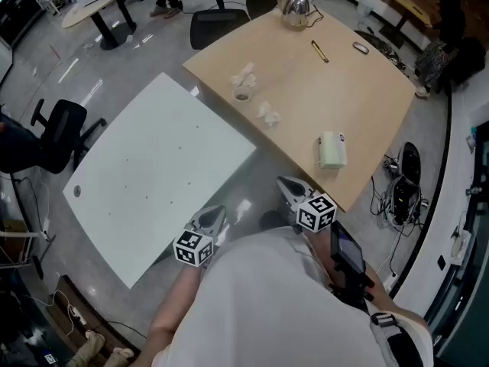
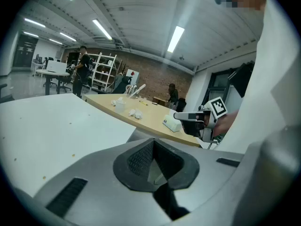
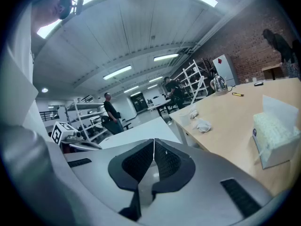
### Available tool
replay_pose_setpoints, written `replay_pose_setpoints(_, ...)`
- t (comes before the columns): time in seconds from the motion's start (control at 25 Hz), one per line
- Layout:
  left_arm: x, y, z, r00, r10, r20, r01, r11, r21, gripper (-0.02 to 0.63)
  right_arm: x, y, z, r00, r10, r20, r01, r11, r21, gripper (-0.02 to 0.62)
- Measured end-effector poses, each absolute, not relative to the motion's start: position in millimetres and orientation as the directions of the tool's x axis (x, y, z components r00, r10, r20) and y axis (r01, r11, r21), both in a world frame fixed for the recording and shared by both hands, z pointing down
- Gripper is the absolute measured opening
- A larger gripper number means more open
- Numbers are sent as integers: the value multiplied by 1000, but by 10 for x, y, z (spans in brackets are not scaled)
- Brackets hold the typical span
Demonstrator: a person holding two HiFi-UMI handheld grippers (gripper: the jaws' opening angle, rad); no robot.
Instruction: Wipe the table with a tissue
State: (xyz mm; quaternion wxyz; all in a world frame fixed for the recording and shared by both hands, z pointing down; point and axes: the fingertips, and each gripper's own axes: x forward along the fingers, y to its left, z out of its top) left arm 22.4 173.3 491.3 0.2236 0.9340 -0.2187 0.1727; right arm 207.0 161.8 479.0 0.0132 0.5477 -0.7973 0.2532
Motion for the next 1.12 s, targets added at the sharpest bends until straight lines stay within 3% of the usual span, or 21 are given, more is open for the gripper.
replay_pose_setpoints(0.56,1765,682,4771,848,-250,467,-404,-875,267,6,3303,625,4674,-357,-897,259,-879,229,-419,18)
replay_pose_setpoints(1.12,2638,-98,5025,747,-276,605,-440,-887,140,8,3796,150,4856,-409,-886,217,-809,242,-536,18)
